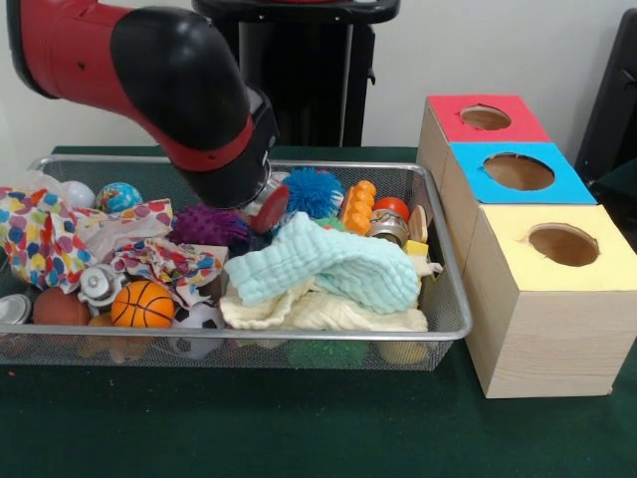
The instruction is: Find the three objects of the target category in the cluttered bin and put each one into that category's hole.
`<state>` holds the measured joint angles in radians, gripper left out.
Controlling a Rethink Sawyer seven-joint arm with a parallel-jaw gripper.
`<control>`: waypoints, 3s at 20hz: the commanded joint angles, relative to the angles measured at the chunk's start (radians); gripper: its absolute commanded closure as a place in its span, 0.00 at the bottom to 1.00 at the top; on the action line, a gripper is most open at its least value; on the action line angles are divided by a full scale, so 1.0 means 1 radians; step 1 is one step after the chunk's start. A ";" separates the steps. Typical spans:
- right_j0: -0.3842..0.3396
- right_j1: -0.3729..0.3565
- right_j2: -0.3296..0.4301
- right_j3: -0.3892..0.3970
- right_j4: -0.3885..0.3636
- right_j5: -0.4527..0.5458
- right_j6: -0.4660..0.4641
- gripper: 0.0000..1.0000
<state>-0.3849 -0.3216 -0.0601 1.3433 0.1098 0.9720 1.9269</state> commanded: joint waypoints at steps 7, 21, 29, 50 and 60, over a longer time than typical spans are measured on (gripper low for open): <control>0.066 -0.144 0.003 0.228 -0.034 -0.438 0.158 1.00; 0.160 -0.377 -0.051 0.441 -0.033 -0.386 0.163 1.00; 0.218 -0.430 -0.111 0.509 -0.010 -0.375 0.202 1.00; 0.112 -0.194 -0.061 0.533 -0.018 -0.780 0.179 0.00; 0.157 -0.216 -0.100 0.567 0.053 -0.724 0.250 0.00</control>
<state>-0.2556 -0.5471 -0.1791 1.8310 0.0956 0.2194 1.9269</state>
